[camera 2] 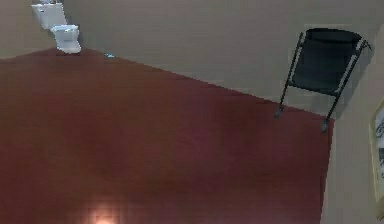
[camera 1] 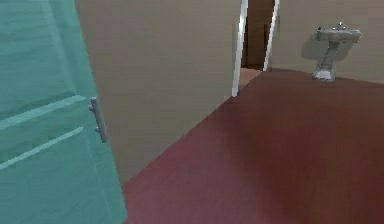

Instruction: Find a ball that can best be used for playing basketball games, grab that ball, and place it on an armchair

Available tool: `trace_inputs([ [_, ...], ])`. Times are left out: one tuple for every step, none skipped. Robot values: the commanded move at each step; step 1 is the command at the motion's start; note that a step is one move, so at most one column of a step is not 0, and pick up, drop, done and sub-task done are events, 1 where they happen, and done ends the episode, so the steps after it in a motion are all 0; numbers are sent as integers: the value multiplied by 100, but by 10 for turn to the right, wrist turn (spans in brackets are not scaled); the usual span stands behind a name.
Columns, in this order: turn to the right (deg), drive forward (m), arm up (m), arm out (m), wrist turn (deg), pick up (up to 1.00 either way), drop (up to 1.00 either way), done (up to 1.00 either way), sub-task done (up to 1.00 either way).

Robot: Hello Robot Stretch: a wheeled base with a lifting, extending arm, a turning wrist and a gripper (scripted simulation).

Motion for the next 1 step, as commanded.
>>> trace_inputs([
  [-330,0,0,0,0,0,0,0,0],
])
